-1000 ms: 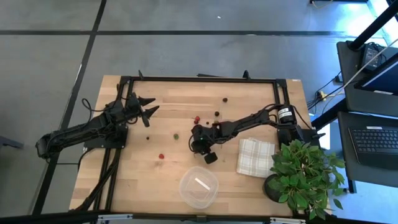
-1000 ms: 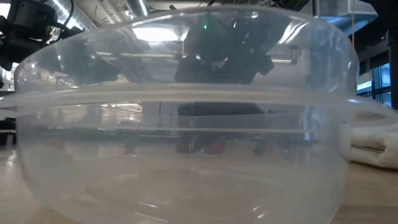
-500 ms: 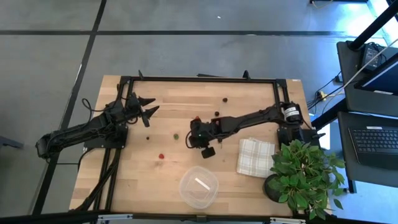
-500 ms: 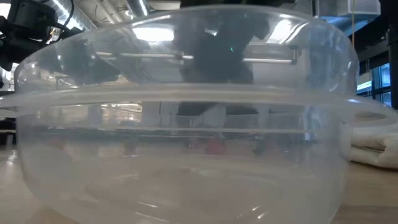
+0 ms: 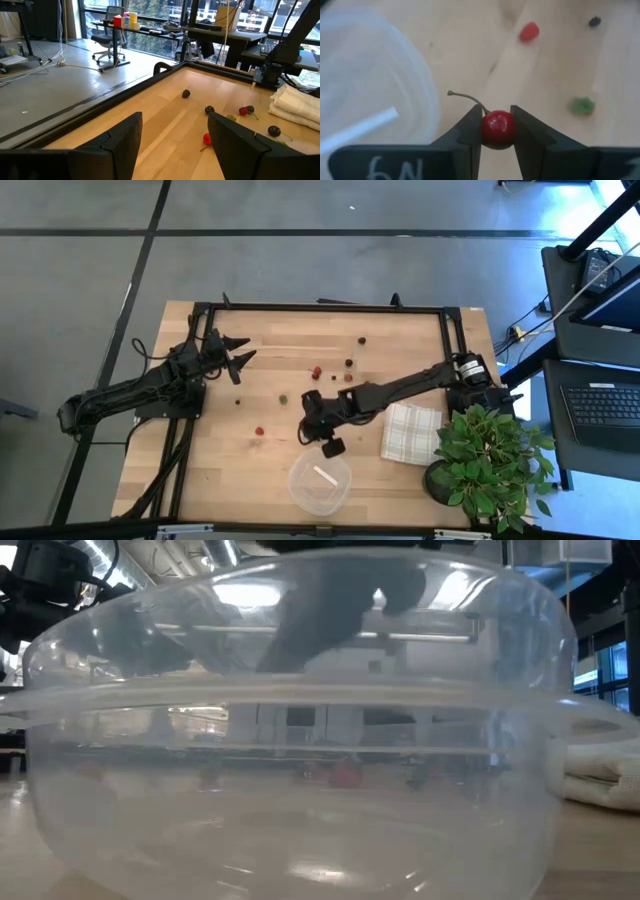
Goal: Pick and placing Produce into tupperware
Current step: Put the dark red cherry in the bottom transparent bin, then put the red strawberry in the bottom transparent bin
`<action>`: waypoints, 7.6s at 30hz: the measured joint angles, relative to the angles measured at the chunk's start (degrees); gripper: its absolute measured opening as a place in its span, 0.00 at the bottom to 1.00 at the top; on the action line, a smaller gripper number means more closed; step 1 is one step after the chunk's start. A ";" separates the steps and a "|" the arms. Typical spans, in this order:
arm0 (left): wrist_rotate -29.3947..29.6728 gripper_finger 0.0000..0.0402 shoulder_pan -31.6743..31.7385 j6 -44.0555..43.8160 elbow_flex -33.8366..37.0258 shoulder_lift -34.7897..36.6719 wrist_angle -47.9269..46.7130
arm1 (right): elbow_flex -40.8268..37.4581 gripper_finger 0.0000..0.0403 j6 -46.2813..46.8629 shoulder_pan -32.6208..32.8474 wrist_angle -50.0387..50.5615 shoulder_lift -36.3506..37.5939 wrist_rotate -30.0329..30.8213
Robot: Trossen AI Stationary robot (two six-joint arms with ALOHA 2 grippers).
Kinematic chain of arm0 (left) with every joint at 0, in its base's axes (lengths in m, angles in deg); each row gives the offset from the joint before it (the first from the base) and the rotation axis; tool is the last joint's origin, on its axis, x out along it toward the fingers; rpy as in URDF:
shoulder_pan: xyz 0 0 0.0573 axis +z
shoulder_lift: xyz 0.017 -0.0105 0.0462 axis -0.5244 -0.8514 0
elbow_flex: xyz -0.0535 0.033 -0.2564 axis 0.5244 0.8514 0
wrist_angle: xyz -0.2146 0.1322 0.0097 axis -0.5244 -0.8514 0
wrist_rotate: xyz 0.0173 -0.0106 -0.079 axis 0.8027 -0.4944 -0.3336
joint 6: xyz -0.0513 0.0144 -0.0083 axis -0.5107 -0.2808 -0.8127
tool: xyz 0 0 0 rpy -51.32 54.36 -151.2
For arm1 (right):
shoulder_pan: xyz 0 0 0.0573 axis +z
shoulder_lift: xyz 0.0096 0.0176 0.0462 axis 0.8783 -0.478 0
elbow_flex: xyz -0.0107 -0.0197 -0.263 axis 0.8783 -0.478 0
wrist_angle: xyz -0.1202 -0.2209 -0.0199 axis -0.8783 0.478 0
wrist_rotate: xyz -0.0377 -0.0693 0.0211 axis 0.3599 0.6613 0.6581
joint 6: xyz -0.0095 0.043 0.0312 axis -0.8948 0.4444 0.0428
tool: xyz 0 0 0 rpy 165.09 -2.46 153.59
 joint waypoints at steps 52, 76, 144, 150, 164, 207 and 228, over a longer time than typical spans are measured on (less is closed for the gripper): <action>0.01 0.55 0.00 0.11 -0.02 0.00 0.04 | 17.69 0.23 32.21 11.49 22.47 -13.57 3.43; 0.02 0.55 -0.02 -0.03 -0.02 0.02 0.00 | 32.72 0.30 31.12 11.76 36.25 -22.93 2.92; 0.00 0.55 -0.02 0.08 -0.09 0.00 -4.48 | 22.05 0.50 16.80 -4.01 49.82 -10.36 15.02; 0.00 0.55 -0.01 0.09 -0.09 0.01 -4.68 | 18.10 0.50 16.21 -5.14 41.20 -10.36 15.00; 0.02 0.55 -0.02 0.11 -0.09 0.00 -4.74 | 16.67 0.50 15.69 -5.42 39.43 -10.36 14.99; 0.02 0.55 -0.02 0.11 -0.02 0.00 -4.90 | 16.60 0.72 20.41 -5.38 35.67 -13.73 11.46; 0.02 0.55 0.00 0.11 0.00 0.02 -5.55 | 10.08 0.60 18.49 -5.86 31.65 -13.84 11.32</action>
